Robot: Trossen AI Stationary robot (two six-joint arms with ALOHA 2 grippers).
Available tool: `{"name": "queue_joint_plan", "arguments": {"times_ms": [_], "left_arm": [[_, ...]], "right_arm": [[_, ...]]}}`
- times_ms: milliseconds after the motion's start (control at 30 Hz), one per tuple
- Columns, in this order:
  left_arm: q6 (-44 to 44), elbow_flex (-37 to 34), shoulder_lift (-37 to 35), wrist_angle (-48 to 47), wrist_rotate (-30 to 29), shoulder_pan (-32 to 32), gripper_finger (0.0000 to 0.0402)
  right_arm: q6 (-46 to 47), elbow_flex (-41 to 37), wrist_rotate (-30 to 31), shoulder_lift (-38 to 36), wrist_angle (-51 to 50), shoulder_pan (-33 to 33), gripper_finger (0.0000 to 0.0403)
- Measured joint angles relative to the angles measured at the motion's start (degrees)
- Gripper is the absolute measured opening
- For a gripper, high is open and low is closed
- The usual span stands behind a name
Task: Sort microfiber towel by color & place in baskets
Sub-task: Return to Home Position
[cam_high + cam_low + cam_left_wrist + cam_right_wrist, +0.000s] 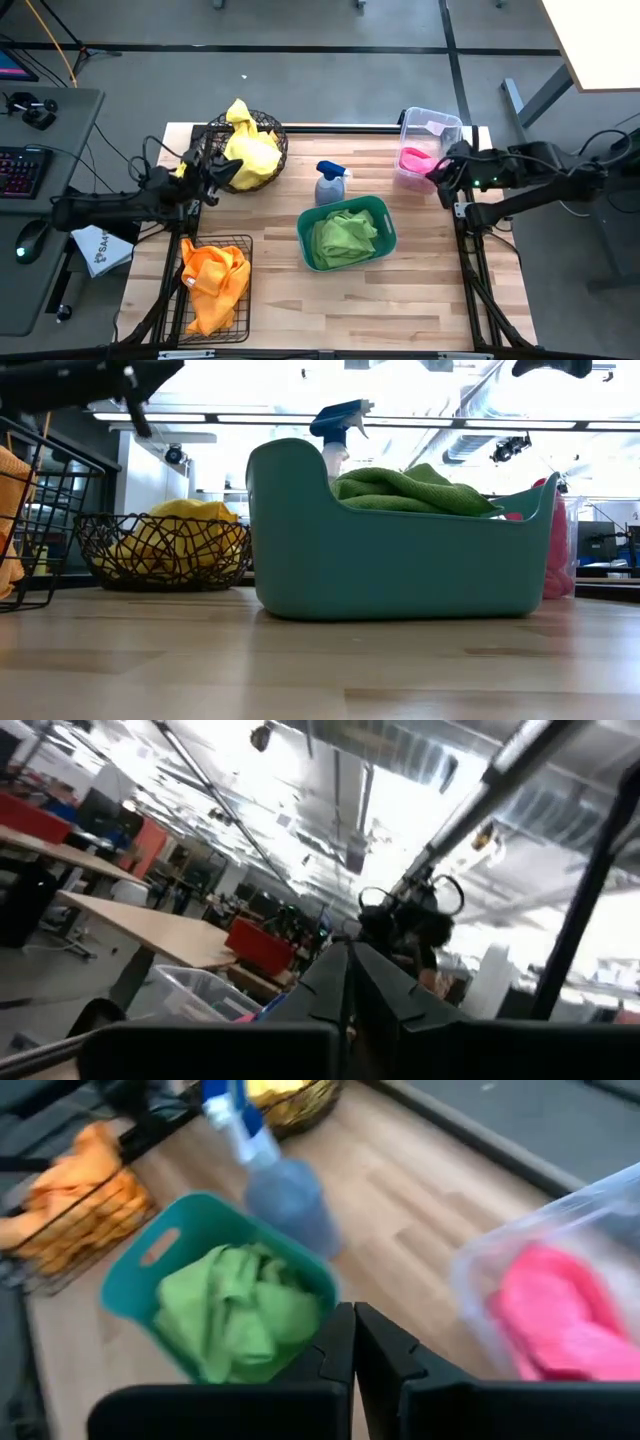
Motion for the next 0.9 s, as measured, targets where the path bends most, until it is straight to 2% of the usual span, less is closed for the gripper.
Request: {"name": "queue_joint_plan", "arguments": {"times_ms": [233, 400, 633, 900], "left_arm": [[-3.95, -9.39, -6.15, 5.64, -4.22, 0.00, 0.0001], [-5.06, -9.36, -7.54, 1.29, -4.64, -0.57, 0.0000], [-5.86, -9.37, -7.51, 1.98, -6.20, -4.02, 0.0000], [-3.53, -9.37, -5.28, 2.20, -10.82, -13.36, 0.0000]], "right_arm": [[0.64, -12.07, -8.36, -3.73, 11.18, 0.04, 0.0001], [1.36, -17.86, -10.14, -5.59, 16.74, 0.02, 0.0000], [0.28, -19.06, -11.71, -7.90, 21.14, 0.02, 0.0000], [-0.19, -19.06, -11.66, -9.87, 23.11, 0.04, 0.0000]]}}
